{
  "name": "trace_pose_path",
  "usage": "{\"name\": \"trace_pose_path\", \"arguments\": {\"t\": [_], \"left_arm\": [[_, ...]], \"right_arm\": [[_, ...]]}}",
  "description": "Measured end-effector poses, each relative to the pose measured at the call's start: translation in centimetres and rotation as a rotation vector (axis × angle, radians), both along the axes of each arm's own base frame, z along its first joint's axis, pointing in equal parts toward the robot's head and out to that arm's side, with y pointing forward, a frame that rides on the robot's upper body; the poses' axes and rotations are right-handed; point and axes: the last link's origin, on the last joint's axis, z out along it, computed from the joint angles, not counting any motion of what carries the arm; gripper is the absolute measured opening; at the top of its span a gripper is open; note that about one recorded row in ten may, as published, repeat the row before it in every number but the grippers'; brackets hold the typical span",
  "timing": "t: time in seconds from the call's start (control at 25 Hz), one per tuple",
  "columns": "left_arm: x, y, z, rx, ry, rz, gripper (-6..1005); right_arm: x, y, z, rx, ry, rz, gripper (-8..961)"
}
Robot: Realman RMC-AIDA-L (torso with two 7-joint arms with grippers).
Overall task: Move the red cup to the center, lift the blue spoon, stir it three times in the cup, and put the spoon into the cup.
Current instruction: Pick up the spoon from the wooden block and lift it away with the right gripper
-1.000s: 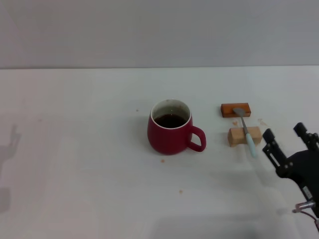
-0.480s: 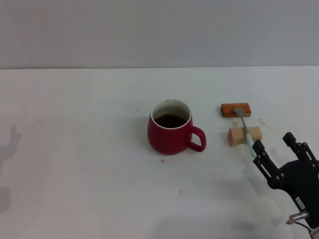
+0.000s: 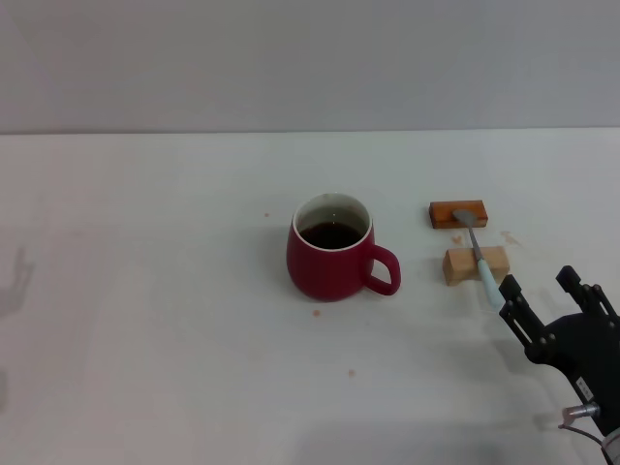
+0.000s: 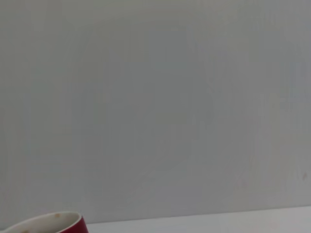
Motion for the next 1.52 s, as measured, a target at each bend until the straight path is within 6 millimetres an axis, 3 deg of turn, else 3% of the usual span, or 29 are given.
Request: {"name": "trace_pose_path", "arguments": {"t": [1.52], "left_arm": [[0.1, 0.2, 0.2, 0.007, 0.002, -0.003, 854]], "right_arm": [[-0.8, 3.2, -2.1, -0.134, -0.032, -0.047, 758]]}}
